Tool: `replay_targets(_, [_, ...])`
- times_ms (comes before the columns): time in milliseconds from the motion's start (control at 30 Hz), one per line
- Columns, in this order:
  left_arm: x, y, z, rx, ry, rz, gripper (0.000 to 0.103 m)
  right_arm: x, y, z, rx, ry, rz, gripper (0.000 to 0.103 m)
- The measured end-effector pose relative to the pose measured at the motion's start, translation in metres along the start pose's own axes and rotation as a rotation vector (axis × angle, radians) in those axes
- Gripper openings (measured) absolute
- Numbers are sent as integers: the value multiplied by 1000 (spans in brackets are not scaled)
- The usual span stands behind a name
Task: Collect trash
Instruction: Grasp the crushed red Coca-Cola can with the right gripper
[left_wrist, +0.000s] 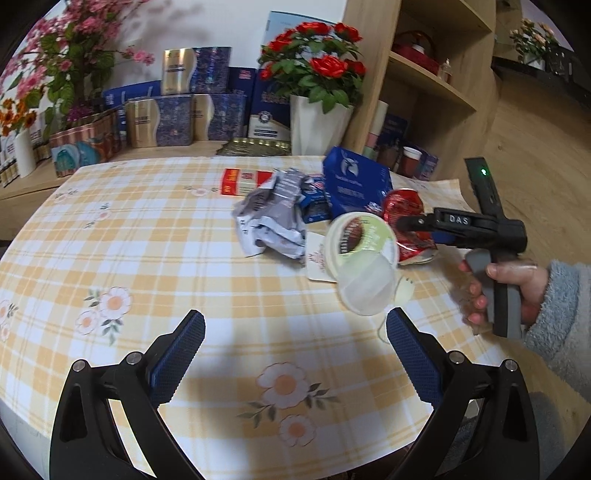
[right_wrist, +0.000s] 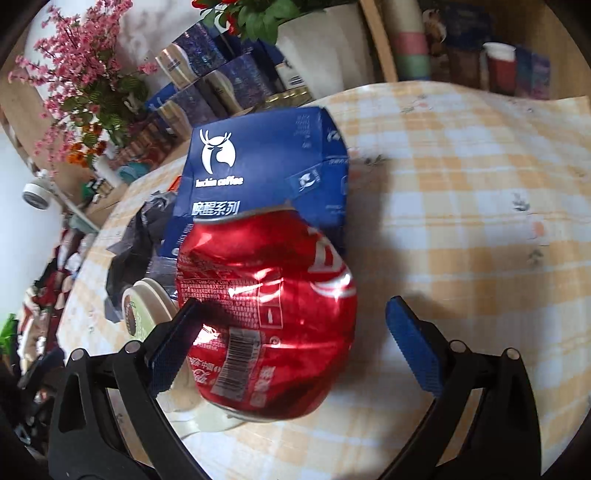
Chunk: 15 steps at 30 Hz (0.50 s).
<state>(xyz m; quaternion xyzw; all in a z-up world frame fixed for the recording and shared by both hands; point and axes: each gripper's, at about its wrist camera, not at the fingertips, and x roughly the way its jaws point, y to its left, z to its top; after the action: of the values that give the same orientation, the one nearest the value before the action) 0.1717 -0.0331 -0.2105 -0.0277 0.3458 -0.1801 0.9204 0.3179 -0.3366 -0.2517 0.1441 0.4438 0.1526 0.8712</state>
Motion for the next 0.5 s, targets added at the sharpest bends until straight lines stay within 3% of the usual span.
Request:
replay_targets(133, [9,-9,3,12,7,-22,96,4,-1,2,-6,16,42,97])
replay_targets(167, [10,-10,3,12,10,-26,96,5,-1,2,-10,18,52,92])
replay_targets(200, [13,-12,4,9,13,-32,96,5,0,2,-13,21,75,87])
replay_targets(233, [15,-12,4,7,16,-37,96,3,1,3,-15,26,114,75])
replay_targets(300, [18,-15,5,2,22,-45,96,0,4,4,-15,28,111,63])
replay_targets(333, [19,-15,5,-1,25,-48,96,-4,5,4,-13,27,105,49])
replay_targets(367, [19,-16,6,-3,28,-50,96,-8,5,4,-3,22,127,41])
replay_targets(500, [24,-18,7,-16,47,-64,96,-35,7,-1,16,-36,170,25])
